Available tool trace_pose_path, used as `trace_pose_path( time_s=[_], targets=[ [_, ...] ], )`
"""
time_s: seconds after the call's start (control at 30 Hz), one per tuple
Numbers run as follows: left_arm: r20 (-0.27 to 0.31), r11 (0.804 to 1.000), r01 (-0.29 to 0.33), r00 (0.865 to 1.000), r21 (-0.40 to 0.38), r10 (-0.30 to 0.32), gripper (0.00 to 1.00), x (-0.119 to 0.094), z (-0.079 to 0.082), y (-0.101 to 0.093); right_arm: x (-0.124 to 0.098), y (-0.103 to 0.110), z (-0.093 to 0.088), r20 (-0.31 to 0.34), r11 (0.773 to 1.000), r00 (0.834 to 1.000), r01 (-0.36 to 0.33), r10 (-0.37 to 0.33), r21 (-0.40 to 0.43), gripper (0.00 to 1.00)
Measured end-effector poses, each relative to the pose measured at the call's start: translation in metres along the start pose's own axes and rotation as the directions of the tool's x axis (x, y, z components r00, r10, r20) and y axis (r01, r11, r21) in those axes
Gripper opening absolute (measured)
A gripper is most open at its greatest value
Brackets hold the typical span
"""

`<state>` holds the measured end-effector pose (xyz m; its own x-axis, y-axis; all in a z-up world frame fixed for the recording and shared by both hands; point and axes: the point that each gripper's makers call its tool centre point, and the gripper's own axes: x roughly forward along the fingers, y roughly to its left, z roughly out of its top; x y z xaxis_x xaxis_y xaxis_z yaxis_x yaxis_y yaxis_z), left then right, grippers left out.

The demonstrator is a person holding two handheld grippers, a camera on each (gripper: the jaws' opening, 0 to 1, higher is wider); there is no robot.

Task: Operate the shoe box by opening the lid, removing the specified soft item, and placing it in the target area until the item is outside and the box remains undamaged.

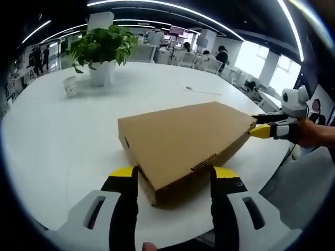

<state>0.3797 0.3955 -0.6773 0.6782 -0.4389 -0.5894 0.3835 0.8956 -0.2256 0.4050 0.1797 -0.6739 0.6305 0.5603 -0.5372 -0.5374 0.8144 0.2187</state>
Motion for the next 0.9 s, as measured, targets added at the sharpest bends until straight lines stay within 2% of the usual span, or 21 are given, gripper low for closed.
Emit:
trace_pose_path(
  time_s=[0.67, 0.9],
  targets=[
    [0.022, 0.999, 0.008, 1.000, 0.031, -0.009, 0.53, -0.008, 0.016, -0.003, -0.007, 0.000, 0.029, 0.060, 0.999, 0.998, -0.007, 0.004, 0.050, 0.58],
    [0.023, 0.998, 0.009, 1.000, 0.066, -0.011, 0.53, -0.011, 0.020, -0.004, -0.008, -0.001, 0.040, 0.071, 0.998, 0.997, -0.011, 0.006, 0.060, 0.58]
  ],
)
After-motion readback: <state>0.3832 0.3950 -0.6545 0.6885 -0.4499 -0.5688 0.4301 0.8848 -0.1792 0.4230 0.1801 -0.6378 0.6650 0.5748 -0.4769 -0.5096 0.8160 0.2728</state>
